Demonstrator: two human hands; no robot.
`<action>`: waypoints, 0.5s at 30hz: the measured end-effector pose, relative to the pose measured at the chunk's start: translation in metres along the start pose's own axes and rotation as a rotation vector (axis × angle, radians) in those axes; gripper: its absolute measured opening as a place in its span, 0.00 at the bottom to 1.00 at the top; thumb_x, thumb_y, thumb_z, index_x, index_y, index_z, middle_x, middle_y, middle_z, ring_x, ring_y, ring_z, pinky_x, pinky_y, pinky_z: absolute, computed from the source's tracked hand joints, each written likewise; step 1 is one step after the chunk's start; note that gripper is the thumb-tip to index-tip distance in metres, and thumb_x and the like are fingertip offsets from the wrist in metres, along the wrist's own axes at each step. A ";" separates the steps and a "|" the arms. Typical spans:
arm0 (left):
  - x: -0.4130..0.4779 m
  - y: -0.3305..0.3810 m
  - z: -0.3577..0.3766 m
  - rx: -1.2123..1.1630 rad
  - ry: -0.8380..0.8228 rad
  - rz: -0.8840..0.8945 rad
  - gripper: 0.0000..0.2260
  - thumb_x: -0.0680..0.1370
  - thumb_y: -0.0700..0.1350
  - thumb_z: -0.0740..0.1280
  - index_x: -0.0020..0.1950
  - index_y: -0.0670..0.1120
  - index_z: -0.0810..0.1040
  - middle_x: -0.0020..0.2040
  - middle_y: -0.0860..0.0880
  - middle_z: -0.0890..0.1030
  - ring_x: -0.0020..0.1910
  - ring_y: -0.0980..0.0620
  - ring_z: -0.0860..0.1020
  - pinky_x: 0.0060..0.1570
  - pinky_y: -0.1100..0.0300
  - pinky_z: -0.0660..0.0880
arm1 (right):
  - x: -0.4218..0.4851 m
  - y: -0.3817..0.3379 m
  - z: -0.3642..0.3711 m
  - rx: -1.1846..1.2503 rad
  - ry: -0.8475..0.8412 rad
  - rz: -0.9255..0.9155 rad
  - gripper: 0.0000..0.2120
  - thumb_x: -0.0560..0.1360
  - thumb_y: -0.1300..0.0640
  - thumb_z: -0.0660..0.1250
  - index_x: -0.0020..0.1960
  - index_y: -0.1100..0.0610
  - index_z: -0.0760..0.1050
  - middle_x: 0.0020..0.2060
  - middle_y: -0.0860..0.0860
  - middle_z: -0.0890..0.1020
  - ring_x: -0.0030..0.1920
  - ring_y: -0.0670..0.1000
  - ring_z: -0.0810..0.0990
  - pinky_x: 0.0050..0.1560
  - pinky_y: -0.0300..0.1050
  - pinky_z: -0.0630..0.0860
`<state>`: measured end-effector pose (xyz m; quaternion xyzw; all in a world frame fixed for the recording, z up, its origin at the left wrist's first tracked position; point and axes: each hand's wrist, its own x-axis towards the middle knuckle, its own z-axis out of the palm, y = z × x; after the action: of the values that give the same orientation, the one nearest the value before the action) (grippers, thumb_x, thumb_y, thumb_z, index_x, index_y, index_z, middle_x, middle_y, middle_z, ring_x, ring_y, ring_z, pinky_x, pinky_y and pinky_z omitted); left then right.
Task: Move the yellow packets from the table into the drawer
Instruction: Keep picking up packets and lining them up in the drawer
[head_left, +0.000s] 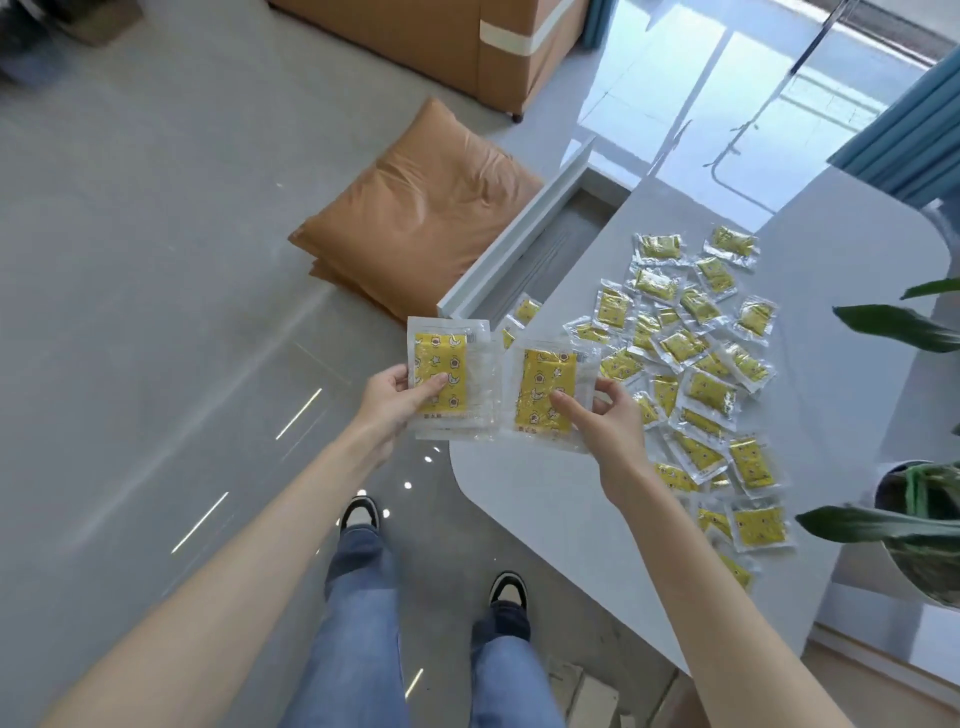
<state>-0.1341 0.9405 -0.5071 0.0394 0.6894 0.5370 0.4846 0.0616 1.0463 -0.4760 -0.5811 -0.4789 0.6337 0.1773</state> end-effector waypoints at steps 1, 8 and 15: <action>0.007 0.009 -0.008 0.018 -0.018 0.005 0.05 0.73 0.37 0.71 0.46 0.45 0.79 0.45 0.48 0.83 0.44 0.51 0.81 0.52 0.56 0.78 | 0.002 -0.004 0.010 0.010 0.016 0.007 0.20 0.71 0.56 0.74 0.59 0.54 0.70 0.45 0.50 0.83 0.41 0.43 0.80 0.37 0.38 0.71; 0.071 0.083 -0.067 0.143 -0.154 -0.007 0.04 0.74 0.38 0.71 0.48 0.43 0.80 0.47 0.47 0.83 0.45 0.52 0.82 0.49 0.58 0.79 | 0.024 -0.032 0.097 0.096 0.163 0.041 0.19 0.72 0.57 0.74 0.57 0.55 0.68 0.44 0.50 0.79 0.40 0.42 0.76 0.35 0.36 0.68; 0.133 0.157 -0.112 0.326 -0.233 0.044 0.10 0.75 0.38 0.70 0.56 0.40 0.79 0.50 0.45 0.82 0.43 0.55 0.81 0.40 0.68 0.79 | 0.056 -0.062 0.167 0.284 0.281 0.142 0.23 0.70 0.59 0.75 0.61 0.60 0.70 0.54 0.57 0.82 0.52 0.55 0.83 0.55 0.53 0.79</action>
<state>-0.3572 1.0042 -0.4734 0.1943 0.7054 0.4204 0.5366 -0.1250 1.0523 -0.4800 -0.6652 -0.3135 0.6182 0.2775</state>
